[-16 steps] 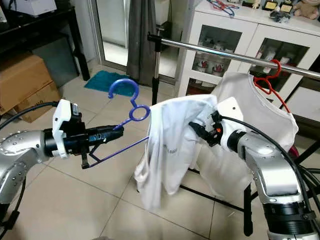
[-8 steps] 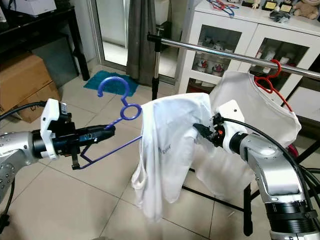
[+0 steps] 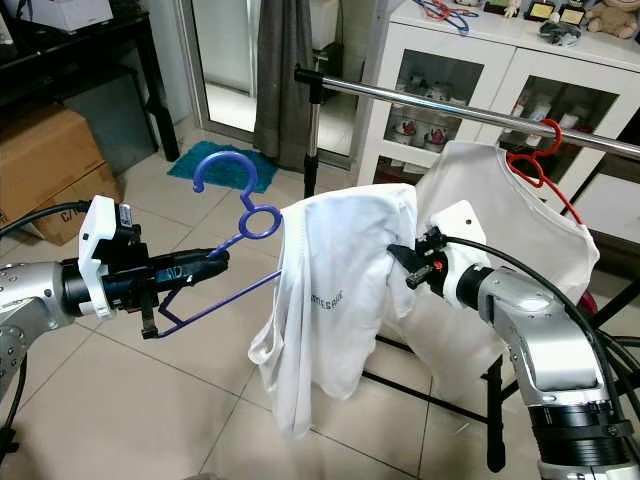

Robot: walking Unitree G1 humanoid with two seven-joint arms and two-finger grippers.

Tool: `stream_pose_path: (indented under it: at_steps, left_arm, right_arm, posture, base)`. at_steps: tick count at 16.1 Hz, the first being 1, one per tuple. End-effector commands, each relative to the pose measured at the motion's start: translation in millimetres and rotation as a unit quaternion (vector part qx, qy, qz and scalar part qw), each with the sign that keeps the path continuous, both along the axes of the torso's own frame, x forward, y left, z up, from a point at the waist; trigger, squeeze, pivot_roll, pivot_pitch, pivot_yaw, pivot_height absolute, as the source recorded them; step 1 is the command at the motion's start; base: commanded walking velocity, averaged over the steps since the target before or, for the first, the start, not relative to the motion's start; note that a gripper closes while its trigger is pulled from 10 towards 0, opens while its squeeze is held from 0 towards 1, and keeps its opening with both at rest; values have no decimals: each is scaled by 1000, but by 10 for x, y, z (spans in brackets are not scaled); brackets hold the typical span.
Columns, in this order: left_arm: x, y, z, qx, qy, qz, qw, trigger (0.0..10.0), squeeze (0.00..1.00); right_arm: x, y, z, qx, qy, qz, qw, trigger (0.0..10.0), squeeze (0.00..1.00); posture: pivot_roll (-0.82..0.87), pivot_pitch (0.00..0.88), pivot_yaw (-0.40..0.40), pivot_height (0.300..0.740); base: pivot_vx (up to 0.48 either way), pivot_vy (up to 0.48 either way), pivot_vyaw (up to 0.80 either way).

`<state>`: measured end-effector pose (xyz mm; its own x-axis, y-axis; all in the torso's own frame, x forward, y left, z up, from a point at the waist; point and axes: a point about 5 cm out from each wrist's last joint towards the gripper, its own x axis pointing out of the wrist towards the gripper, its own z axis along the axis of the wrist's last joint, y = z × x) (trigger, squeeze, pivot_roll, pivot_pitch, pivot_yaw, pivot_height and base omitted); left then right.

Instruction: Hang hanger

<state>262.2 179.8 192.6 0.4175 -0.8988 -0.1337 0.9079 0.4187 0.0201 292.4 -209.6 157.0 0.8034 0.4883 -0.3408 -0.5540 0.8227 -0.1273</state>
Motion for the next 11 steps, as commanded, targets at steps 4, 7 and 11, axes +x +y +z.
stream_pose_path:
  at_steps: [4, 7, 11]
  left_arm:
    - [-23, -4, 66, -8, -15, -3, 1000, 0, 0]
    - [-25, -7, 60, -8, -15, -3, 1000, 0, 0]
    - [-41, 62, -68, 17, 3, 26, 1000, 0, 0]
  right_arm:
    - [0, -3, 16, 13, 0, 1, 1000, 0, 0]
    - [0, -6, 16, 17, 0, 1, 1000, 0, 0]
    - [119, -202, 110, 57, -24, -81, 995, 0, 0]
  posture:
    - [10, 0, -45, 740]
    - [10, 0, -45, 740]
    - [10, 0, -46, 740]
  base:
    - [0, 0, 0]
    - [0, 0, 0]
    - [0, 0, 0]
